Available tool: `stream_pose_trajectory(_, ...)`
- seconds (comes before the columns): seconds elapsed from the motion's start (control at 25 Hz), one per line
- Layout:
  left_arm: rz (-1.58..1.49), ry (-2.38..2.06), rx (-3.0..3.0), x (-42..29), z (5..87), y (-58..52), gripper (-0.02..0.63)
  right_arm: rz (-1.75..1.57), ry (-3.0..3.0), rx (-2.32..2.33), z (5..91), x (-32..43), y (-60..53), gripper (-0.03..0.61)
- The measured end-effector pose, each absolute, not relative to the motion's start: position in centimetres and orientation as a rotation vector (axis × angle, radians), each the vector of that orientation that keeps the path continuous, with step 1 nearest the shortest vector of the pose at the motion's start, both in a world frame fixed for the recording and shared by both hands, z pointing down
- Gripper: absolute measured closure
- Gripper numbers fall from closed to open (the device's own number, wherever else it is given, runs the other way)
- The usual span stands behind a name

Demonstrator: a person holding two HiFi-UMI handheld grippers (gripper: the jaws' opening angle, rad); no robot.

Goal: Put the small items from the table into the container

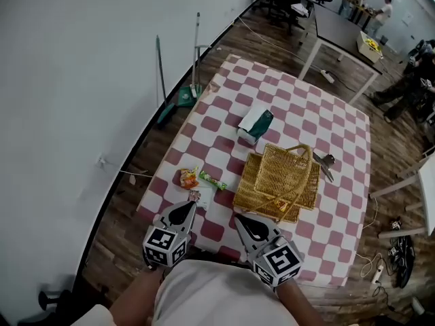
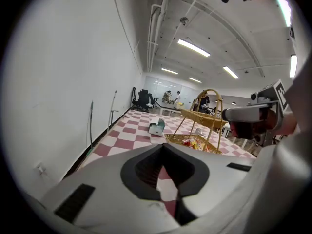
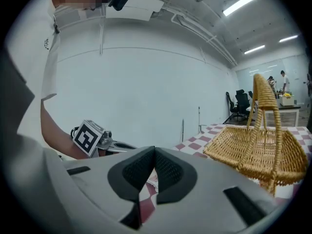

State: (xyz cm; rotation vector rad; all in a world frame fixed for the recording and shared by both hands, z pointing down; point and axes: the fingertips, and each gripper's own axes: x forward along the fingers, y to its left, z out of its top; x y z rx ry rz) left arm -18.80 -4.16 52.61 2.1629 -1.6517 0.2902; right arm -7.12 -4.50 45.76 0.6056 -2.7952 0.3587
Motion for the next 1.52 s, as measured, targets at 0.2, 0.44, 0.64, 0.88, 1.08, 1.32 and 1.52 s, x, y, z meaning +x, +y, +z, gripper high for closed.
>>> stream_pose_trajectory(0.2,0.35,-1.626,2.139,-20.7,55.2,-4.7,0.629,0.368,-2.773,0.609,46.8,-8.8,-4.7,0.571)
stream_pose_trajectory(0.44,0.446,-1.617,2.139,-22.4,57.7,-5.6,0.61,0.37,-2.739,0.612,48.6,-10.5,-4.8,0.571)
stream_pose_trajectory(0.64,0.514,-1.629,2.12,-23.3,60.0,-6.1,0.596,0.419,-2.691,0.644,50.9,-11.1,-5.4,0.571)
stream_pose_trajectory(0.88,0.59,-1.647,2.102,-24.3,62.0,-7.0,0.585,0.453,-2.64,0.651,53.2,-12.1,-6.2,0.571)
stream_pose_trajectory(1.08,0.631,-1.658,2.093,-25.0,63.7,-7.7,0.537,0.474,-2.608,0.626,54.6,-13.4,-6.3,0.571)
stream_pose_trajectory(1.32,0.729,-1.631,2.079,-25.0,63.6,-8.5,0.422,0.478,-2.584,0.619,55.2,-13.9,-6.4,0.571)
stream_pose_trajectory(1.52,0.872,-1.64,2.09,-25.7,65.2,-9.5,0.313,0.485,-2.574,0.639,55.2,-13.5,-6.6,0.571)
